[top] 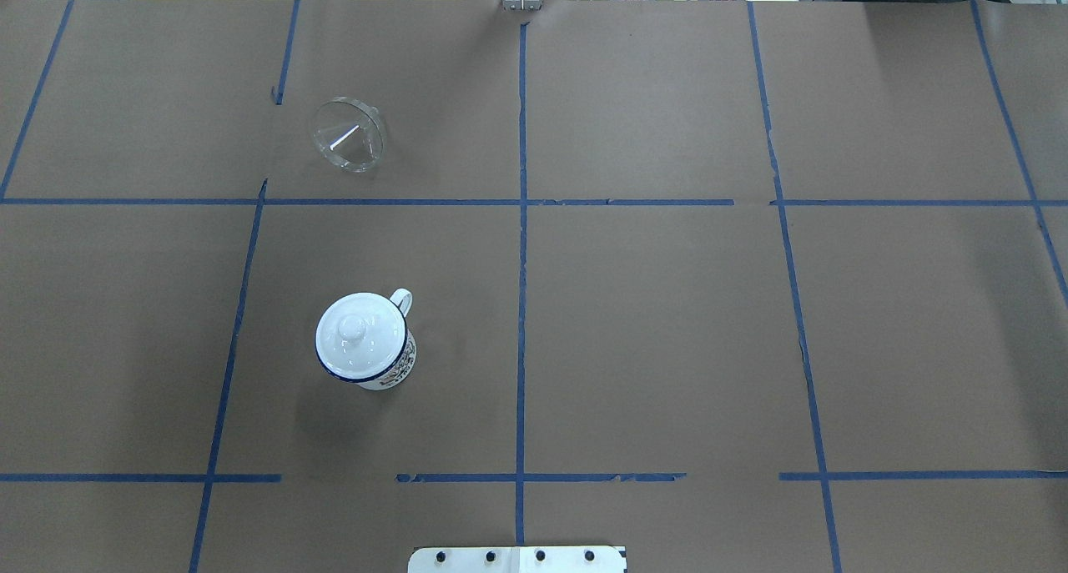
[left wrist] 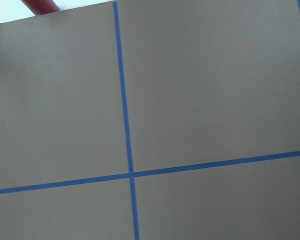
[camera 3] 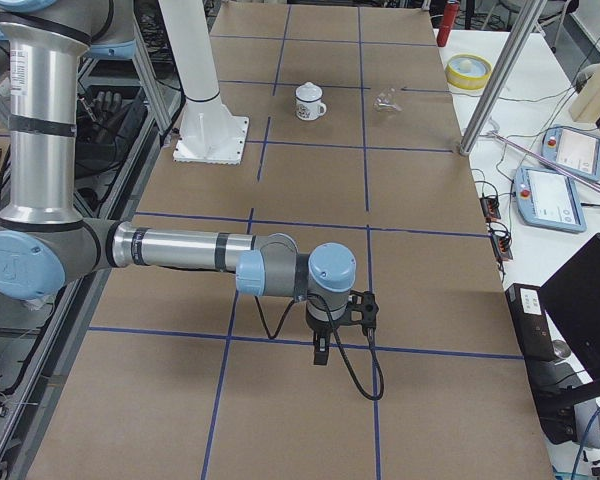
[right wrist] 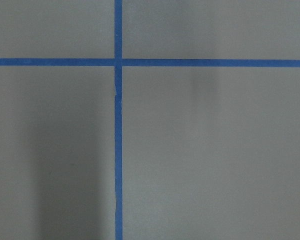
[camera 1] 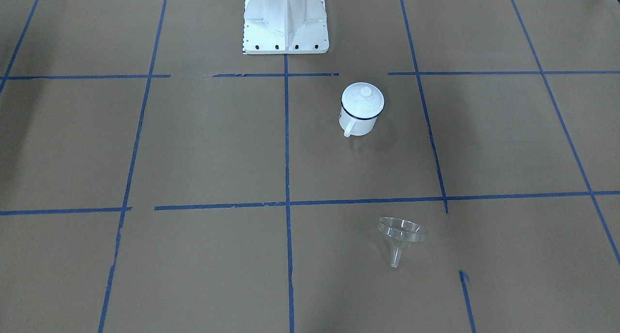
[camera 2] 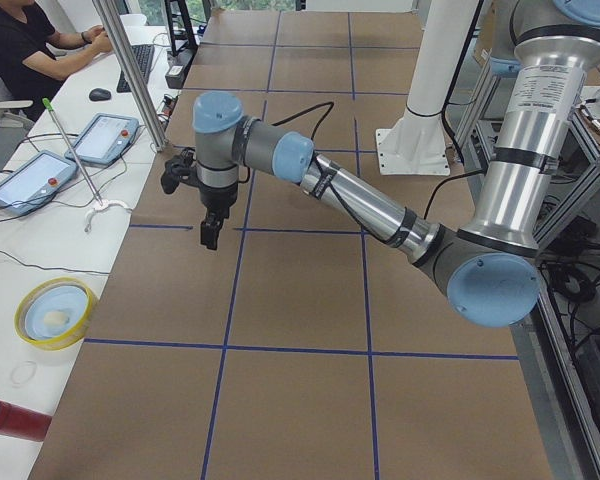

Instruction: Place funnel on cup

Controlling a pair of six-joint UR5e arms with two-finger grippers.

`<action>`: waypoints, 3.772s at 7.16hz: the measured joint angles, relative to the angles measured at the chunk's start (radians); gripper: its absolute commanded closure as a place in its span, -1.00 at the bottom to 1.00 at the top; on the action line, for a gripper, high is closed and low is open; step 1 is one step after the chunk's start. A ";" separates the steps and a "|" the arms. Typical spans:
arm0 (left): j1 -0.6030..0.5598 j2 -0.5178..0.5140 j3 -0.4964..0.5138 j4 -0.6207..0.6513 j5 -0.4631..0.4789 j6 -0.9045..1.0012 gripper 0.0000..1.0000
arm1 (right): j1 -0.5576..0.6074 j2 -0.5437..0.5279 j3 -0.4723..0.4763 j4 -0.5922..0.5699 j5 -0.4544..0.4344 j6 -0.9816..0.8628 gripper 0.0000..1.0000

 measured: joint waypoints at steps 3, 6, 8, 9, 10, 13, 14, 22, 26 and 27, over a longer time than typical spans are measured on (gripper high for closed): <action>0.271 -0.060 -0.193 0.027 0.032 -0.441 -1.00 | 0.000 0.000 0.000 0.000 0.000 0.000 -1.00; 0.587 -0.140 -0.266 0.029 0.210 -0.836 -1.00 | 0.000 0.000 0.000 0.000 0.000 0.000 -1.00; 0.703 -0.182 -0.248 0.030 0.259 -0.901 -1.00 | 0.000 0.000 0.000 0.000 0.000 0.000 -1.00; 0.764 -0.207 -0.225 0.038 0.291 -0.929 -1.00 | 0.000 0.000 0.000 0.000 0.000 0.000 -1.00; 0.830 -0.239 -0.200 0.054 0.327 -0.976 -1.00 | 0.000 0.000 0.000 0.000 0.000 0.000 -1.00; 0.918 -0.284 -0.137 0.068 0.377 -1.033 -0.81 | 0.000 0.000 0.000 0.000 0.000 0.000 -1.00; 0.922 -0.285 -0.123 0.063 0.378 -1.031 -0.75 | 0.000 0.000 0.000 0.000 0.000 0.000 -1.00; 0.922 -0.264 -0.067 -0.018 0.368 -0.999 -0.29 | 0.000 0.000 0.000 0.000 0.000 0.000 -1.00; 0.920 -0.259 -0.074 -0.019 0.366 -0.999 0.21 | 0.000 0.000 0.000 0.000 0.000 0.000 -1.00; 0.920 -0.259 -0.076 -0.018 0.366 -0.999 0.54 | 0.000 0.000 0.000 0.000 0.000 0.000 -1.00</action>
